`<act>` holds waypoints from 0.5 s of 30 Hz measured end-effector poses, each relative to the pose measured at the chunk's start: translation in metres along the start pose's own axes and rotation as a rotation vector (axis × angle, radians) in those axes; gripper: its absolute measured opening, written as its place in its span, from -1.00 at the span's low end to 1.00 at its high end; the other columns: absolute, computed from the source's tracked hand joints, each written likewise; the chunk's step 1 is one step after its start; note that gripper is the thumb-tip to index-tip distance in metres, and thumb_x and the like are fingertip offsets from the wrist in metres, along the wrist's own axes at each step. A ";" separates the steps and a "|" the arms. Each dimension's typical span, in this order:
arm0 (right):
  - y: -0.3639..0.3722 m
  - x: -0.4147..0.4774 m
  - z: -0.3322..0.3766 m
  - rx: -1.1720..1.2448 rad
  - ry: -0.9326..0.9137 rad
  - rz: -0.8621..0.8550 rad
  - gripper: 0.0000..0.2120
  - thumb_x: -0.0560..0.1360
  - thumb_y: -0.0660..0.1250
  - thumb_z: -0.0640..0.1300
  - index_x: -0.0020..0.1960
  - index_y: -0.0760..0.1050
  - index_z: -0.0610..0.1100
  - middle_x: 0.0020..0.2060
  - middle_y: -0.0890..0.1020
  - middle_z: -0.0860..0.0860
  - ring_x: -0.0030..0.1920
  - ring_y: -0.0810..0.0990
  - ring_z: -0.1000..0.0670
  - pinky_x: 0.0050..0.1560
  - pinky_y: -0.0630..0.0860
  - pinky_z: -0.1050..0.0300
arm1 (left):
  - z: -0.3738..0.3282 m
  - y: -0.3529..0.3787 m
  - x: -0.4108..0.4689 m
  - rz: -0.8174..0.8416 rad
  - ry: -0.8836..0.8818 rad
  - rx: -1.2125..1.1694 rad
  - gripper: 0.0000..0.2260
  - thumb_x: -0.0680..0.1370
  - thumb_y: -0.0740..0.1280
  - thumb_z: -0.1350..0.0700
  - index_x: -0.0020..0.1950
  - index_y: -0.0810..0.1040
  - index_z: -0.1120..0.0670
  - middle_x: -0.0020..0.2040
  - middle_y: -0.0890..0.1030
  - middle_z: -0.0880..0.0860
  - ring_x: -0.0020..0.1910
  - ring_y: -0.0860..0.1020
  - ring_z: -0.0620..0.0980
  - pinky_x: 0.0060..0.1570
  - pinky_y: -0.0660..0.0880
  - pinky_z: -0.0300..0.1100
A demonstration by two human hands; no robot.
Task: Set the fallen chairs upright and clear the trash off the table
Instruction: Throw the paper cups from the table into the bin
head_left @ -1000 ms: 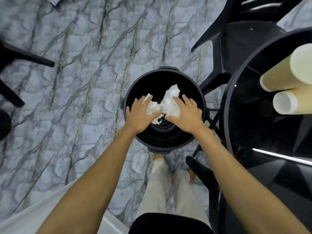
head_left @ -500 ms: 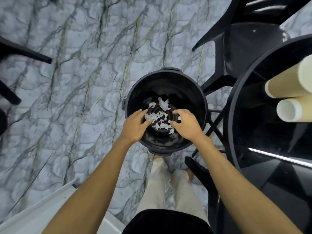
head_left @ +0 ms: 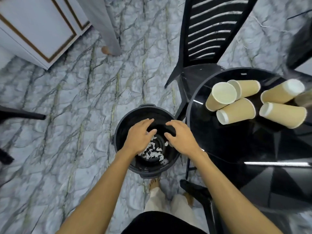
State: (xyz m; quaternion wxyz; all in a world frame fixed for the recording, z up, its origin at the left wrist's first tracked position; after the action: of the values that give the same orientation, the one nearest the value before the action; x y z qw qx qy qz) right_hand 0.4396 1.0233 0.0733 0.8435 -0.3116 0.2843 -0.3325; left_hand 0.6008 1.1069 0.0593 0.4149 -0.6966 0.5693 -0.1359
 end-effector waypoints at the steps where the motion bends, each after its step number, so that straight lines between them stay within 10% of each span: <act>1: -0.009 -0.008 -0.005 0.006 0.014 -0.028 -0.61 0.54 0.35 -0.03 0.35 0.46 -0.06 0.35 0.47 0.00 0.40 0.37 -0.03 0.39 0.29 0.08 | -0.012 0.004 0.001 0.008 0.025 0.003 -0.55 0.63 0.24 -0.07 0.51 0.36 -0.01 0.51 0.37 0.03 0.45 0.34 -0.03 0.42 0.15 -0.19; 15: -0.081 -0.139 -0.118 0.156 0.259 -0.347 -0.69 0.54 0.37 -0.06 0.27 0.51 -0.04 0.24 0.55 0.06 0.27 0.47 0.05 0.17 0.30 0.31 | -0.140 0.089 -0.027 0.085 0.233 0.063 -0.55 0.63 0.25 -0.06 0.51 0.36 -0.01 0.49 0.39 -0.02 0.48 0.30 -0.04 0.46 0.23 -0.02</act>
State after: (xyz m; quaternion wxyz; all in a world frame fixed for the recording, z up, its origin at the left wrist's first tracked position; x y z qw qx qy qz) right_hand 0.2412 1.0390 0.0932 0.7517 -0.2443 0.3057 -0.5308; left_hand 0.4395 1.0714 0.0882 0.3730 -0.6381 0.6380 -0.2159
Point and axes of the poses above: each hand's wrist, its own x-axis towards the middle knuckle, its own y-axis out of the palm, z = x × y, the point moved 3 cm from there along x, towards the middle knuckle
